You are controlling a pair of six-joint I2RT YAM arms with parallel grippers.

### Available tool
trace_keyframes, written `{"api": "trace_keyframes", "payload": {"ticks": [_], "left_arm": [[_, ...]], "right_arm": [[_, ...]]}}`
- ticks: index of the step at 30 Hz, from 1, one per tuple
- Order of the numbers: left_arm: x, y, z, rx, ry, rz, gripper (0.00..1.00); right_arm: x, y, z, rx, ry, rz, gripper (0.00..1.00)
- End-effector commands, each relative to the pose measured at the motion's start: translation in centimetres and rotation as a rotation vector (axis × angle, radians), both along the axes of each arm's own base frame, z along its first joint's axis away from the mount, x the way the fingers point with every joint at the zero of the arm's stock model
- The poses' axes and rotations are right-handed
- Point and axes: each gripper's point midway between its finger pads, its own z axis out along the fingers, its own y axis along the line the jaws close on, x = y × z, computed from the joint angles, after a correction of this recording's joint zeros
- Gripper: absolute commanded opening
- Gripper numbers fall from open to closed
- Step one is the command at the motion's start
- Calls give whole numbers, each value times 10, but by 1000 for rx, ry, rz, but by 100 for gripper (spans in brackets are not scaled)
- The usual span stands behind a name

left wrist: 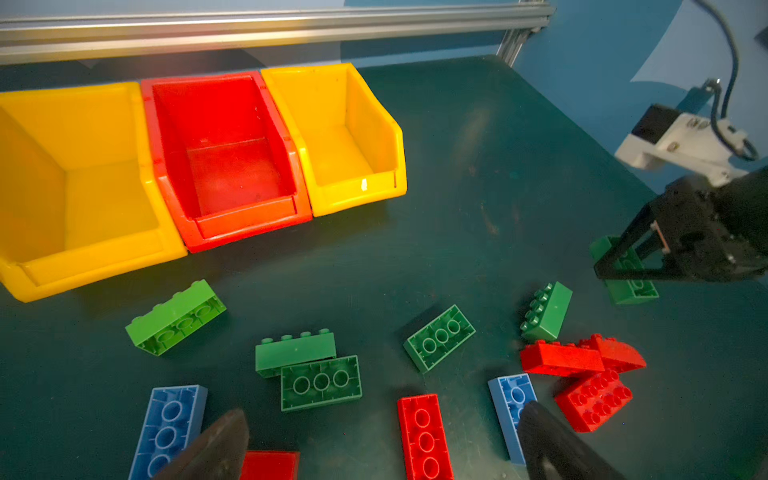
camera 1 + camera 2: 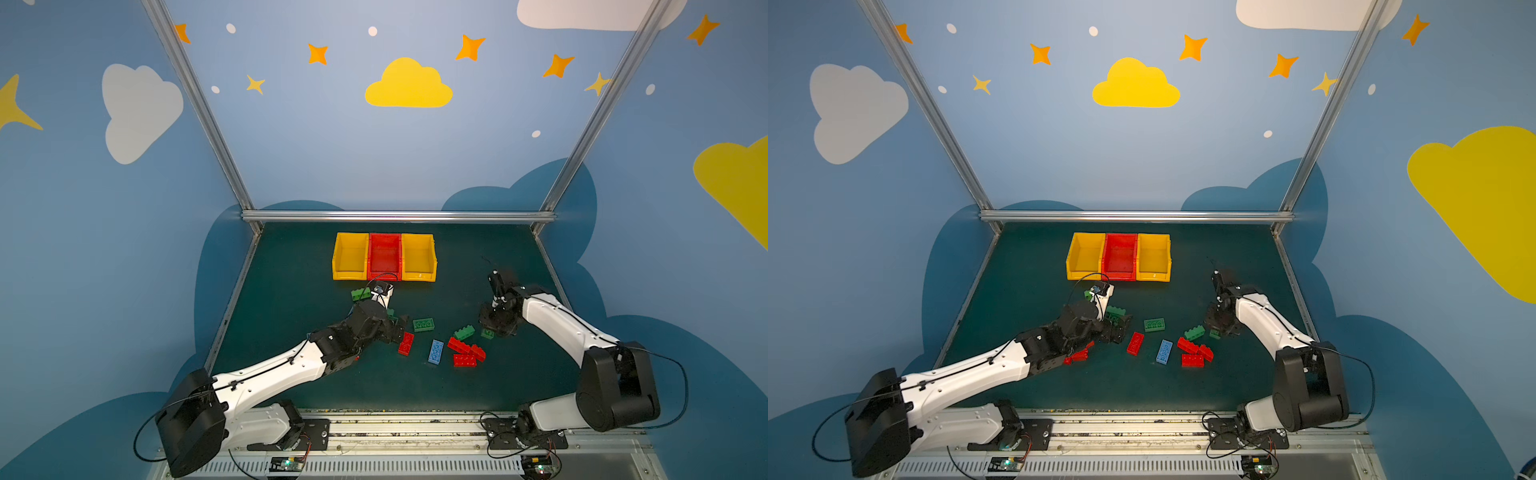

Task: Sort the legos into containers by color
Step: 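Carry the green brick with the right gripper into the yellow bin nearest it and release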

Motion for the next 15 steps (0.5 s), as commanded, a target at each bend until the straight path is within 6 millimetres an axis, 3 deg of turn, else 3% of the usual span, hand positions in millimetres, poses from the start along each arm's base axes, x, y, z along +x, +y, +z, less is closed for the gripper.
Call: {"api": "trace_keyframes", "payload": {"ticks": [1, 4, 9, 13, 15], "left_arm": [[1, 10, 7, 10, -7, 47, 100], [5, 16, 7, 20, -8, 75, 100], [12, 28, 5, 20, 13, 123, 100], [18, 36, 4, 18, 28, 155, 100], [21, 40, 4, 19, 30, 171, 100]], "right_arm": [[39, 34, 33, 44, -68, 90, 19], [79, 69, 51, 69, -108, 167, 19], [145, 130, 62, 71, -133, 291, 19], [190, 157, 51, 66, -140, 327, 19], [203, 165, 44, 69, -138, 338, 20]]}}
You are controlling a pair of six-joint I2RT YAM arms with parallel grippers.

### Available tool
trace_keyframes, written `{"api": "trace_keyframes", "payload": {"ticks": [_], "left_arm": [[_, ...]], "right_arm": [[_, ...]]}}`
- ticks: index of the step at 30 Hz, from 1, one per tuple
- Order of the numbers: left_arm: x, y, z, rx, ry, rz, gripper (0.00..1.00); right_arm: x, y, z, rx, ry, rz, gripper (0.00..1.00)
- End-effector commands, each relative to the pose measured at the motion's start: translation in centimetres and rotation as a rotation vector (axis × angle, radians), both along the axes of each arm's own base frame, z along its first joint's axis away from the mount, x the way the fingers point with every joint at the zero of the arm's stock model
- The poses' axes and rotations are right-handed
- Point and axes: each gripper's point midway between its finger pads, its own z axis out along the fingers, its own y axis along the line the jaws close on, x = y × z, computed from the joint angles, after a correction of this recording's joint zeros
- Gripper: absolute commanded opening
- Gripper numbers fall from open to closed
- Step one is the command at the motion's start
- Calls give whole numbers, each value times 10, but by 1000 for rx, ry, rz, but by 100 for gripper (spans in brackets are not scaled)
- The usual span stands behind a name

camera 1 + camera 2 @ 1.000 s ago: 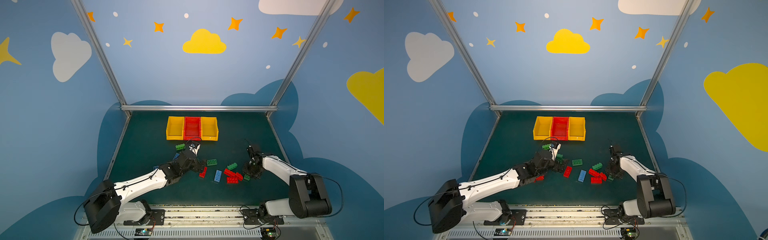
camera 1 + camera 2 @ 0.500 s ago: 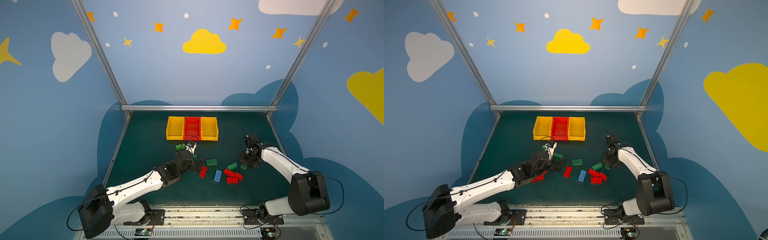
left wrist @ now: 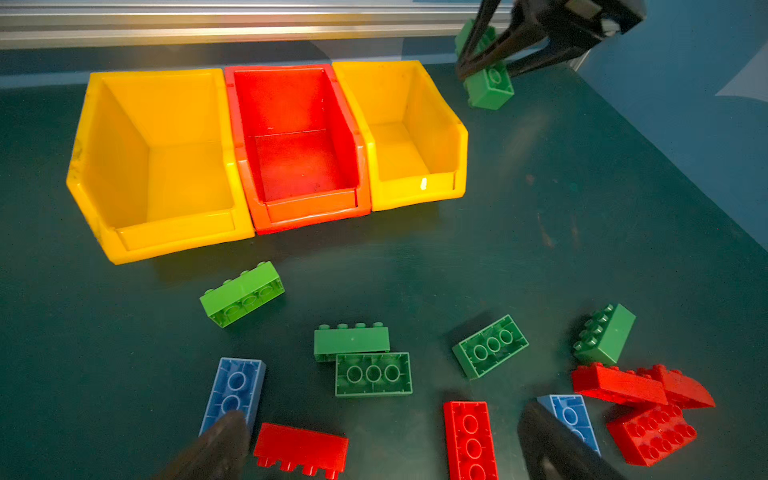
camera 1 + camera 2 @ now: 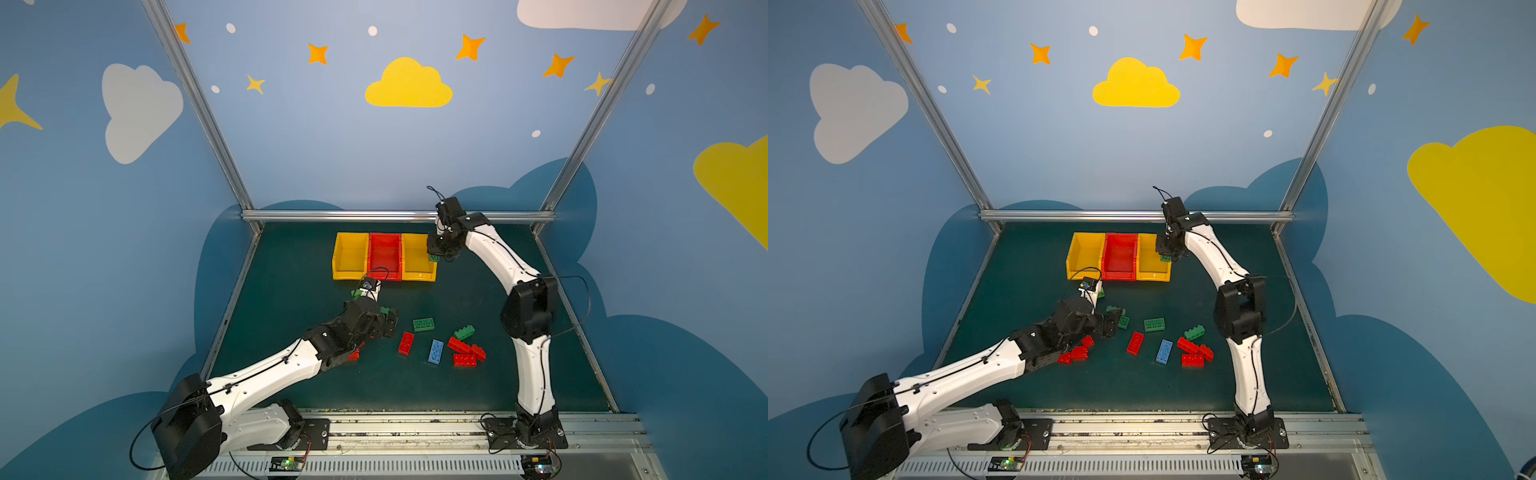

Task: Sort the legos into containers by color
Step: 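Carry the green brick with the right gripper into the yellow bin nearest it and release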

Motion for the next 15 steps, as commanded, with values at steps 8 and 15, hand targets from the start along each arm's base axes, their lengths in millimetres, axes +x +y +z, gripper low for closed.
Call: {"api": "trace_keyframes", "payload": {"ticks": [8, 15], "left_arm": [[11, 16, 8, -7, -6, 71, 100], [13, 15, 12, -21, 1, 71, 100]], "right_arm": [[19, 25, -45, 27, 49, 79, 24], [20, 40, -31, 68, 8, 115, 70]]}}
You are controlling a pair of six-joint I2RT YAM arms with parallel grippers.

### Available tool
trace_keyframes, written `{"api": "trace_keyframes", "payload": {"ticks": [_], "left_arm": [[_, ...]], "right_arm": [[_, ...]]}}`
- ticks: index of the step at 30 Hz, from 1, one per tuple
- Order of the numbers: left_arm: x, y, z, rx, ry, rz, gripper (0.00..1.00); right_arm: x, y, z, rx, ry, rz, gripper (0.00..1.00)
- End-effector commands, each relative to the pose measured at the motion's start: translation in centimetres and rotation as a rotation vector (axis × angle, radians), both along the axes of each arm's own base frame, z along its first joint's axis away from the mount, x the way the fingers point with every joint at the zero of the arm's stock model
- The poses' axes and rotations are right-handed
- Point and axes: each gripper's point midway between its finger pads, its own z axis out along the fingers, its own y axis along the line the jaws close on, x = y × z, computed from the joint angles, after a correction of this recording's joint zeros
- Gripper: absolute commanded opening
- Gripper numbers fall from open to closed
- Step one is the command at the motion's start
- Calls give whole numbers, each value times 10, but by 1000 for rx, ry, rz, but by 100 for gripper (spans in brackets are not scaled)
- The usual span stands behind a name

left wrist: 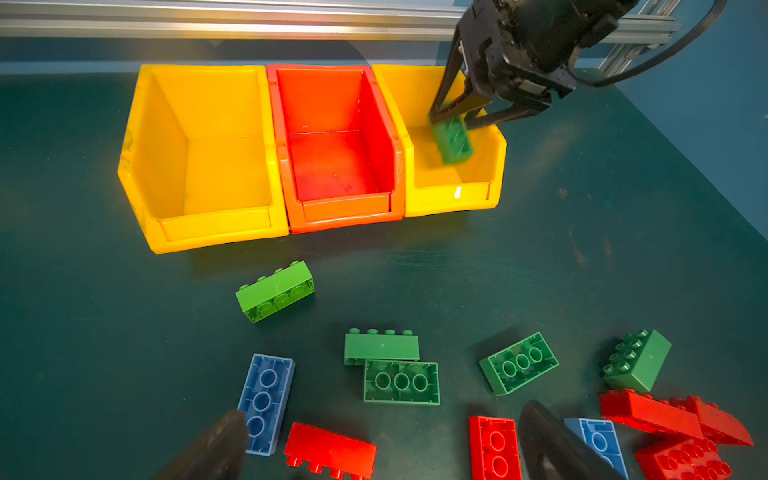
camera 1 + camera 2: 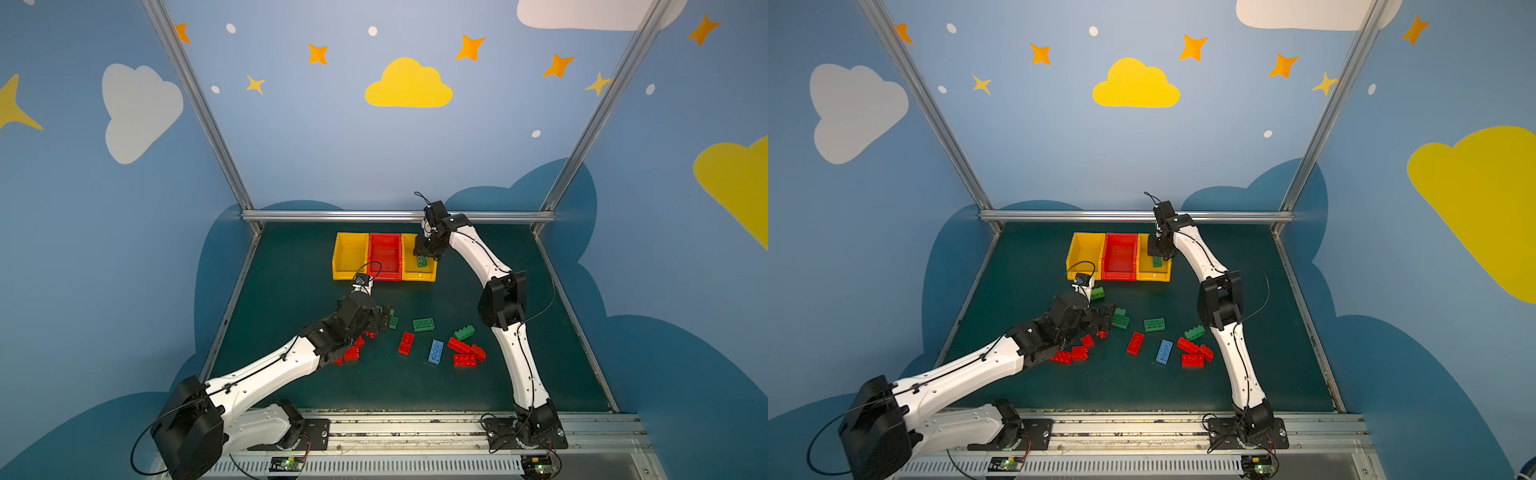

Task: Sort the legos into containers by color
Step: 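Carry the green brick with the right gripper into the yellow bin nearest it and release, then lower the right gripper onto another green brick among the red bricks and grasp it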

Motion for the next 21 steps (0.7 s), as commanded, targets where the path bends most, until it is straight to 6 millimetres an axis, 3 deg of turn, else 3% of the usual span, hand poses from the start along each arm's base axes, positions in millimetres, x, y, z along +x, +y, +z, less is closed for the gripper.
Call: {"api": "trace_keyframes", "payload": {"ticks": [1, 5, 10, 15, 16, 21], "left_arm": [[3, -1, 14, -23, -10, 11, 100], [-1, -3, 21, -62, -9, 2, 100], [-16, -13, 29, -136, 8, -82, 100], [-37, -22, 30, -208, 26, -135, 100], [-42, -24, 30, -214, 26, -147, 100], [-60, -37, 19, -217, 53, -195, 100]], "right_arm": [[-1, 12, 28, 40, -64, 31, 71], [-10, 8, 66, 32, -117, 24, 73], [-52, -24, 85, -43, -96, -9, 74], [-122, -73, 64, -131, -24, -70, 78], [-141, -86, 48, -158, 17, -95, 78], [-223, -126, 6, -162, 114, -218, 79]]}}
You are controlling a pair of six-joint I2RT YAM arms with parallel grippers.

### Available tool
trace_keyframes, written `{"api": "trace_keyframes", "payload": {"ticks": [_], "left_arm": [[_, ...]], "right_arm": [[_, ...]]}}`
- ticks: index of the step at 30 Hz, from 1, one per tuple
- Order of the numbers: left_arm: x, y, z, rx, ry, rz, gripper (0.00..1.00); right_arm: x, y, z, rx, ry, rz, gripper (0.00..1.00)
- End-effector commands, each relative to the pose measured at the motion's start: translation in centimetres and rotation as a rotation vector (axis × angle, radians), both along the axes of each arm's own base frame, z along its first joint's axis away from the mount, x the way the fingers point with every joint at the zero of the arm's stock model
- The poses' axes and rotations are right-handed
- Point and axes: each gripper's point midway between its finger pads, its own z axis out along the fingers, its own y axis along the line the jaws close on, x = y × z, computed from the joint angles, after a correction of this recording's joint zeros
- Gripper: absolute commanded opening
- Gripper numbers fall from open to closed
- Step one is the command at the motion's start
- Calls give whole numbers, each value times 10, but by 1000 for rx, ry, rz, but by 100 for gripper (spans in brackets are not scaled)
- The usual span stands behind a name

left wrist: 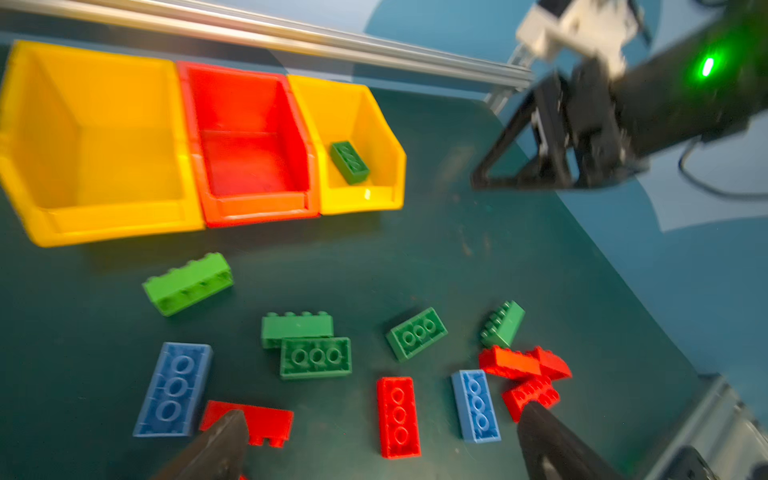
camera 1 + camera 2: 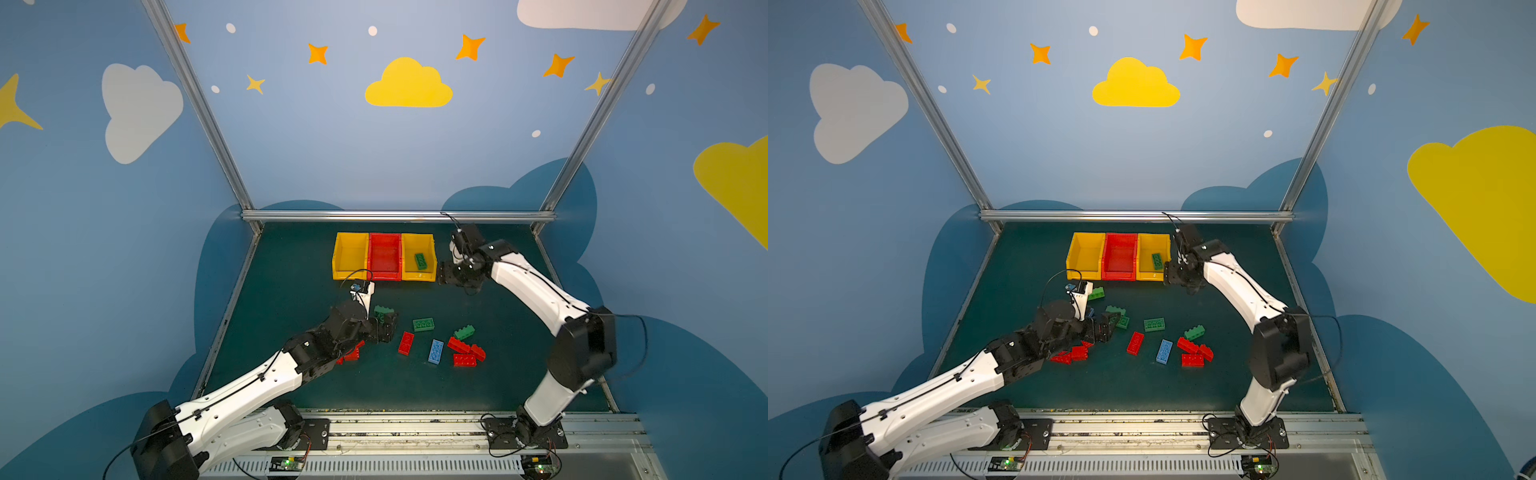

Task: Sort the legos into containers by color
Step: 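Lower the right gripper onto another green brick among the red bricks and grasp it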

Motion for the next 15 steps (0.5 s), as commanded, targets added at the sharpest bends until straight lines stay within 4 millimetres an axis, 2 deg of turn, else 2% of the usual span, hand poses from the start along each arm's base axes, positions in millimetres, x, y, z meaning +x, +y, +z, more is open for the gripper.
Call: {"api": "trace_keyframes", "payload": {"ticks": [1, 3, 6, 10, 15], "left_arm": [[-12, -8, -8, -17, 32, -27, 100], [-16, -13, -12, -18, 40, -39, 100], [-21, -19, -12, -18, 44, -62, 100], [-24, -23, -12, -13, 44, -73, 100], [-23, -17, -11, -8, 35, -52, 100]], "right_arm": [[-41, -24, -34, -20, 55, -129, 79], [-58, -31, -43, 6, 56, -177, 79], [-74, -37, -49, 33, 43, -230, 79], [-76, -38, -49, 53, 24, -291, 81], [-73, -38, -58, 72, 26, -369, 81]]}}
